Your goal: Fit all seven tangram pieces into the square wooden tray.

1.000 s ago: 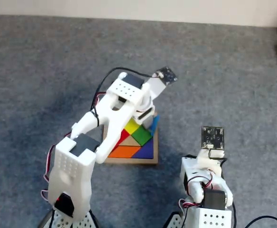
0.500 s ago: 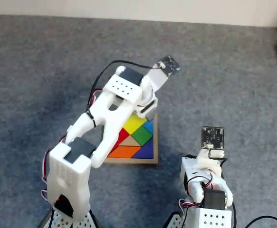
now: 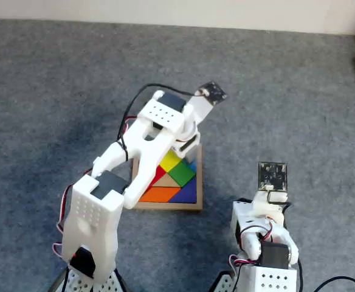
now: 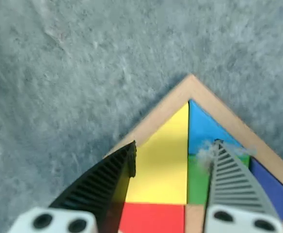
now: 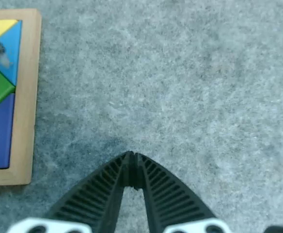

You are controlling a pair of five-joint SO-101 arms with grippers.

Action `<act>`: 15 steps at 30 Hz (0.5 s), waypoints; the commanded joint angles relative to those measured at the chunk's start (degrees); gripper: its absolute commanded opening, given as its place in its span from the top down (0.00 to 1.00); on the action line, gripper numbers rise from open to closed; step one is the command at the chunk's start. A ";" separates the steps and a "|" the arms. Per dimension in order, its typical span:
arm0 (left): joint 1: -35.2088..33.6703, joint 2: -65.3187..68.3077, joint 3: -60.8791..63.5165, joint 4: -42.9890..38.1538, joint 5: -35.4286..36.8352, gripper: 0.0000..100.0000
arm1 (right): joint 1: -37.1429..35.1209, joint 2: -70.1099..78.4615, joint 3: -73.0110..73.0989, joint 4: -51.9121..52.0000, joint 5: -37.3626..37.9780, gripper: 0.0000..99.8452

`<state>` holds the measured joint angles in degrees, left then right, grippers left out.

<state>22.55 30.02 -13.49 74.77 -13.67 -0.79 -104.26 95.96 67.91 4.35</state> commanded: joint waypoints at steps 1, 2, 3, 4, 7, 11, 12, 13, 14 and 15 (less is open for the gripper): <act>-1.19 -5.32 -2.59 4.13 0.62 0.76 | 0.75 0.04 6.81 -1.45 -0.26 0.98; -1.27 -7.16 -1.98 4.66 0.70 0.76 | 0.75 0.04 6.81 -1.45 -0.26 0.98; -1.36 -9.27 -0.92 4.75 1.23 0.76 | 0.75 0.04 6.81 -1.54 -0.26 0.98; -1.36 -11.74 0.57 4.66 2.20 0.76 | 0.75 0.04 6.81 -1.54 -0.26 0.98; -1.27 -20.00 6.55 4.40 3.25 0.76 | 0.75 0.04 6.81 -1.54 -0.26 0.98; -1.27 -32.66 17.27 1.49 3.34 0.81 | 0.75 0.04 6.81 -1.54 -0.26 0.98; -1.36 -36.00 20.62 -0.09 3.34 0.84 | 0.75 0.04 6.81 -1.54 -0.26 0.98; -1.80 -39.34 24.13 -1.85 3.34 0.86 | 0.75 0.04 6.81 -1.54 -0.26 0.98; -2.42 -42.86 27.65 -3.87 3.34 0.88 | 0.75 0.04 6.81 -1.54 -0.26 0.98; -2.95 -46.29 31.16 -5.98 3.34 0.90 | 0.75 0.04 6.81 -1.45 -0.26 0.98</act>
<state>22.20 -4.70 10.15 73.71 -10.86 -0.79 -104.26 95.96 67.91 4.35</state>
